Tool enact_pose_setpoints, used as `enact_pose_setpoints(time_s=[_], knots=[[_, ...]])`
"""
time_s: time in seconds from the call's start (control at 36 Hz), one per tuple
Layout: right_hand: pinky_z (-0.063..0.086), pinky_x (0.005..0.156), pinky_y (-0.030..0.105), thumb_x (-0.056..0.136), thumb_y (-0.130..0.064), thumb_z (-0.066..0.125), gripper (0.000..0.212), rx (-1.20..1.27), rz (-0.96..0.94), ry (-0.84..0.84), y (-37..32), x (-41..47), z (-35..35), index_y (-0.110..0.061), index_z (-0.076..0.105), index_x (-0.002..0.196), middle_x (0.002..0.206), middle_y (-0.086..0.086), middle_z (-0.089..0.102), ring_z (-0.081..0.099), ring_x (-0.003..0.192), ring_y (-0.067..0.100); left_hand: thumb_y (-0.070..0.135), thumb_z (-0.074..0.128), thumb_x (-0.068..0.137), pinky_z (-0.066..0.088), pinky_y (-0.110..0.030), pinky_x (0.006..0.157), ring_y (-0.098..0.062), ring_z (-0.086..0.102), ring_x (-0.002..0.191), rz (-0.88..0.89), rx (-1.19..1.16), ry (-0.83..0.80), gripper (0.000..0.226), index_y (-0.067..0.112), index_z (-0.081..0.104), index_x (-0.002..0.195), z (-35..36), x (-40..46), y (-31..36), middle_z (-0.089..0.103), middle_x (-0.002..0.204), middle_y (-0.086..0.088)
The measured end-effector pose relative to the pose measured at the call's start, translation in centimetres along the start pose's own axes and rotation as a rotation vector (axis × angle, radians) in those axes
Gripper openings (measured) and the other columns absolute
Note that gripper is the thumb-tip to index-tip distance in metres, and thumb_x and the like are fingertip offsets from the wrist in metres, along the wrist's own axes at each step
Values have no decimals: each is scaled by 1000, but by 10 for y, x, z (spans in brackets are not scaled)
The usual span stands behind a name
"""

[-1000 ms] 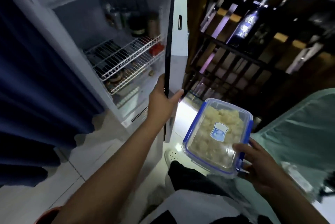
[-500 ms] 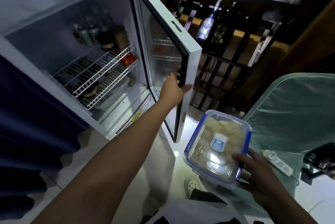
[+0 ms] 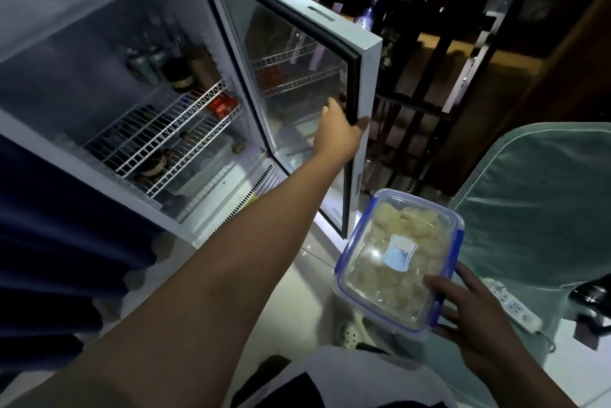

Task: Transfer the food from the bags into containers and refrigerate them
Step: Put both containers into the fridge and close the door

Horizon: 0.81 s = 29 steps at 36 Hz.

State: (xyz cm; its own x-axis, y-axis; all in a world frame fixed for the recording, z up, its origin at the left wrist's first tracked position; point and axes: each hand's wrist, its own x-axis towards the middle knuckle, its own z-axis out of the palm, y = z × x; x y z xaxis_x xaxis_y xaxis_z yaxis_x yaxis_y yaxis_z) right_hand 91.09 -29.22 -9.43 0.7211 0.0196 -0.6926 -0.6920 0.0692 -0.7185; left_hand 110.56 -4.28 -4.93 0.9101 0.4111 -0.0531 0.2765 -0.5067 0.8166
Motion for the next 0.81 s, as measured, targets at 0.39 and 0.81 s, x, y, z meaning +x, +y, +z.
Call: enact_pose_setpoints(time_s=[0.39, 0.81], knots=[[55, 53, 32, 80, -11, 74, 47, -195, -5, -332, -19, 46, 56, -53, 70, 100, 94, 7, 78, 76, 79, 25, 40, 71, 91, 53, -41, 99, -6, 61, 117, -450, -367, -246, 37, 41, 62, 127, -103, -163, -131, 61, 134, 8], [58, 66, 38, 68, -22, 80, 58, -497, 11, -706, -72, 101, 276, -49, 66, 117, 103, 5, 77, 74, 82, 25, 17, 78, 81, 60, -43, 84, -22, 67, 117, -528, -867, 26, 57, 44, 64, 129, -206, -163, -216, 65, 135, 8]])
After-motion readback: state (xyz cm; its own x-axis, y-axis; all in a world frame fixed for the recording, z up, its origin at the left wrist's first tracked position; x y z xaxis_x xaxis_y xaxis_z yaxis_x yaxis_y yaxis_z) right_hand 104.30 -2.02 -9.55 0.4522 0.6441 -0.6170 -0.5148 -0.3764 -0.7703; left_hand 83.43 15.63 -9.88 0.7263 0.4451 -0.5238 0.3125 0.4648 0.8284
